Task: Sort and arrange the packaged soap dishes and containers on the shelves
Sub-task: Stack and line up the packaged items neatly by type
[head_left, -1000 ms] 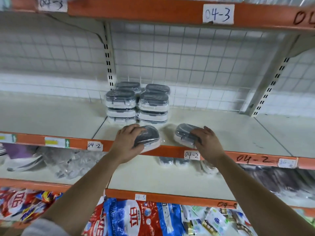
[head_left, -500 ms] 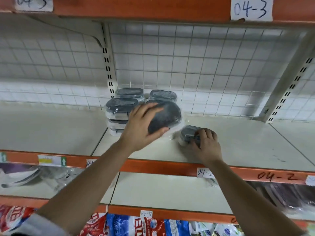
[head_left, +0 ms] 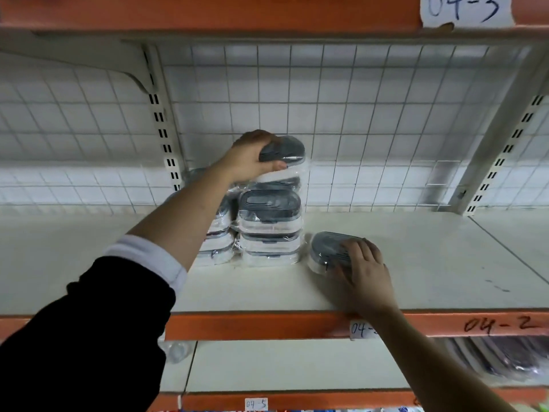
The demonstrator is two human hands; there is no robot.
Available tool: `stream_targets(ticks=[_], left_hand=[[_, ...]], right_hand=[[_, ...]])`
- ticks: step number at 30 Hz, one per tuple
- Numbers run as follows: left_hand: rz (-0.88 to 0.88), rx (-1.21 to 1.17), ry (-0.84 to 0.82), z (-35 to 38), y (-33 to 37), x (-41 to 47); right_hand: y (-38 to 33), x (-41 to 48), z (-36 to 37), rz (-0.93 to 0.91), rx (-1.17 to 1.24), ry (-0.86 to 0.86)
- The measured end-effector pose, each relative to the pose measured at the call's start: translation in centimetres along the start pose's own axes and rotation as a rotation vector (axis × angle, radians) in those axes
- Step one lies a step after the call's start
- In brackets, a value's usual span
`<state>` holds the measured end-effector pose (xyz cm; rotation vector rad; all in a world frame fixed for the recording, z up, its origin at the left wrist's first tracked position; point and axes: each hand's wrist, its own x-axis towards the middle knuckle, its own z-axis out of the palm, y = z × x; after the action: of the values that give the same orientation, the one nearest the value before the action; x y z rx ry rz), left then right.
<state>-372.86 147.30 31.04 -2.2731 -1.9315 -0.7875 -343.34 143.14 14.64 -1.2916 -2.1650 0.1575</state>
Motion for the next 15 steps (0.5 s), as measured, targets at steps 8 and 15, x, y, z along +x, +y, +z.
stream_targets(ticks=[8, 15], left_hand=[[-0.022, 0.156, -0.071, 2.6, -2.0, 0.9], [-0.074, 0.086, 0.039, 3.2, -0.7, -0.7]], right_hand=[[0.3, 0.3, 0.3, -0.029, -0.010, 0.008], [-0.5, 0.1, -0.5, 0.117, -0.002, -0.051]])
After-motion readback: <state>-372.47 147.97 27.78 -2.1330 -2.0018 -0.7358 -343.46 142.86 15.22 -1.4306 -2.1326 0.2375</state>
